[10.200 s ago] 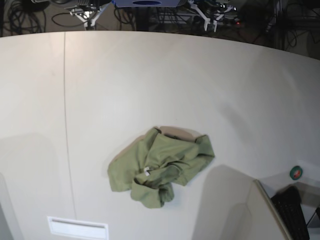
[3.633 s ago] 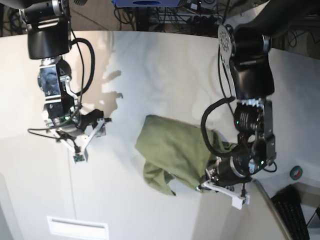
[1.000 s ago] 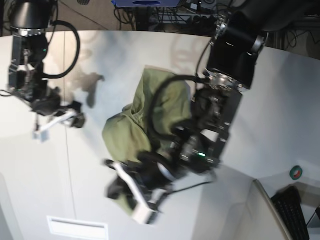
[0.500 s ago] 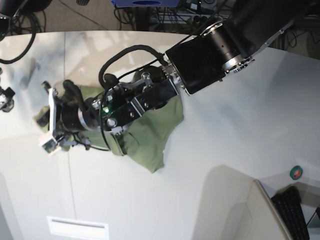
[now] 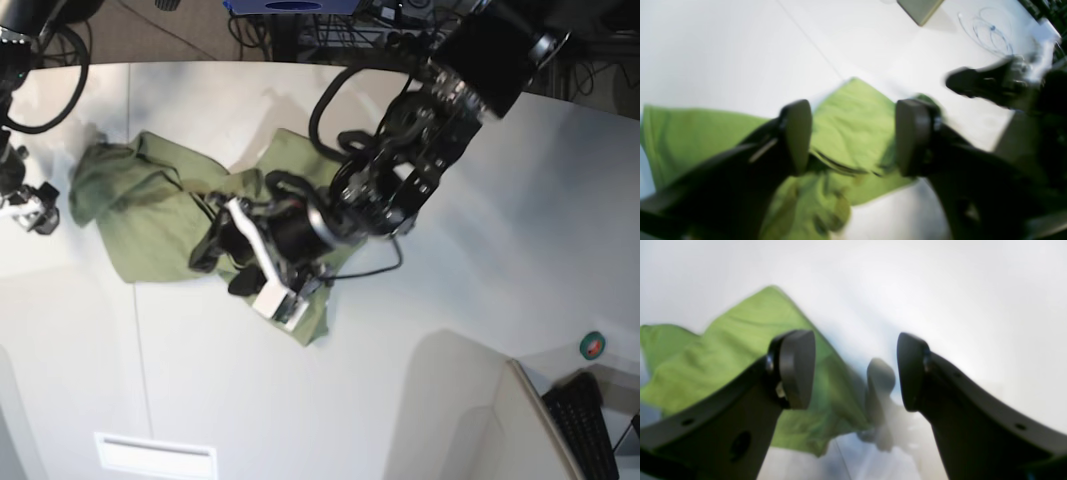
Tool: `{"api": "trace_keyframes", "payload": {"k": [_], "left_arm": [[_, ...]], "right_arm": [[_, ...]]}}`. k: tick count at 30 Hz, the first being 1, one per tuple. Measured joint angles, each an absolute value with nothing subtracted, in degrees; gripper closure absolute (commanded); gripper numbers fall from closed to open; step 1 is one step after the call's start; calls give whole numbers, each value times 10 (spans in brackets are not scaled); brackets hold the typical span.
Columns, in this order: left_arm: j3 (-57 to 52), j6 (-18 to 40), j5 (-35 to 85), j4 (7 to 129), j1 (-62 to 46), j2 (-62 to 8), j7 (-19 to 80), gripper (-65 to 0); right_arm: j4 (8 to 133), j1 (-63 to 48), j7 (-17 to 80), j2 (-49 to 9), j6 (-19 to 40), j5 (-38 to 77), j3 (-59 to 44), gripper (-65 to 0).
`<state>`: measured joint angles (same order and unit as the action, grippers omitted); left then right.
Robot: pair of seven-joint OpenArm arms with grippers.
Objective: Layout the t-shirt on the table in an organized manner, then fold the t-shirt properly
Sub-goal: 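Lift the t-shirt with both grippers and shake it open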
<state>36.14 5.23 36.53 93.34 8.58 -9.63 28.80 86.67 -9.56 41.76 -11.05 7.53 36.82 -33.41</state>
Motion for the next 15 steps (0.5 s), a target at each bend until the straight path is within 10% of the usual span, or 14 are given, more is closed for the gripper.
{"api": "trace_keyframes", "payload": {"k": [4,8,13,15], "left_arm": [[330,51,362,858,64,-92,279,0],[337,47,364,740,60,-98,285,0],[339,-3,295,643,94,-104,275,0],[336,-13,248,627,111,-100,272,0]], "right_arm": [[895,-83,411,-116,72,360,-286,-348],[899,-43,416,-121,79,371,-198,-318],[798,-1,416,-148,75,361,-129,0],[766,3,414,-151,73,362,-117,0]]}}
